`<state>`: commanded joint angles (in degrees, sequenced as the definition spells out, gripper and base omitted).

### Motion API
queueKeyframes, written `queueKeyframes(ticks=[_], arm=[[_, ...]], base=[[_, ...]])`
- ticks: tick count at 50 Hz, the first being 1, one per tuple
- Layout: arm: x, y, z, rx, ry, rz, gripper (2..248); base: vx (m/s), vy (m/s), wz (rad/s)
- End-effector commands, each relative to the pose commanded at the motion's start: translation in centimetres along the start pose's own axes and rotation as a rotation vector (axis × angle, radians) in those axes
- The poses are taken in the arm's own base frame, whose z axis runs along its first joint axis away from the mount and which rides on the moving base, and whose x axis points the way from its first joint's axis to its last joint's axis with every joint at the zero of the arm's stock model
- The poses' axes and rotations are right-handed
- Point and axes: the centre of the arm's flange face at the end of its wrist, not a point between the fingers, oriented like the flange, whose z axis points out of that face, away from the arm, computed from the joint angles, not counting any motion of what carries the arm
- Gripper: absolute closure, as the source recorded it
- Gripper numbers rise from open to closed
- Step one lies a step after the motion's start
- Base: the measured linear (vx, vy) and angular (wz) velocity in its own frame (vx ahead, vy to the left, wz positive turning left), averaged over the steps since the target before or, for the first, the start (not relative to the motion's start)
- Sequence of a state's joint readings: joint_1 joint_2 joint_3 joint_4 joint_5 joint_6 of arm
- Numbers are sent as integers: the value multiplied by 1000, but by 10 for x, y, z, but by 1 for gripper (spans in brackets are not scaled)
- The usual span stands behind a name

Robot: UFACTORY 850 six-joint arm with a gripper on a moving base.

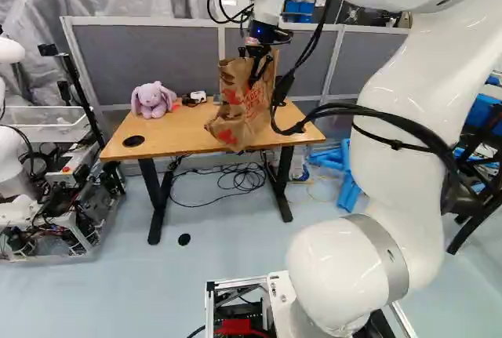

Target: Pick up the bag on the ground and place it on the table

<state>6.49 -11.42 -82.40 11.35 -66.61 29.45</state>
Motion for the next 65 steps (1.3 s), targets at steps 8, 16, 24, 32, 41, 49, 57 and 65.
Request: queueKeyframes(ticks=[8, 16, 24, 32, 41, 49, 57, 65], arm=[[0, 0, 0, 0, 0, 0, 227], [0, 0, 0, 0, 0, 0, 227], [0, 0, 0, 0, 0, 0, 227], [0, 0, 0, 0, 0, 0, 227], [0, 0, 0, 0, 0, 0, 227], [5, -2, 0, 1, 2, 1, 227], [6, -3, 0, 2, 3, 1, 227], [6, -3, 1, 1, 1, 1, 227]], base=[[209, 8, -14], [199, 5, -8], [206, 10, -6], [203, 4, -8], [193, 4, -9], [91, 2, -8], [-12, -2, 0], [-3, 0, 0]])
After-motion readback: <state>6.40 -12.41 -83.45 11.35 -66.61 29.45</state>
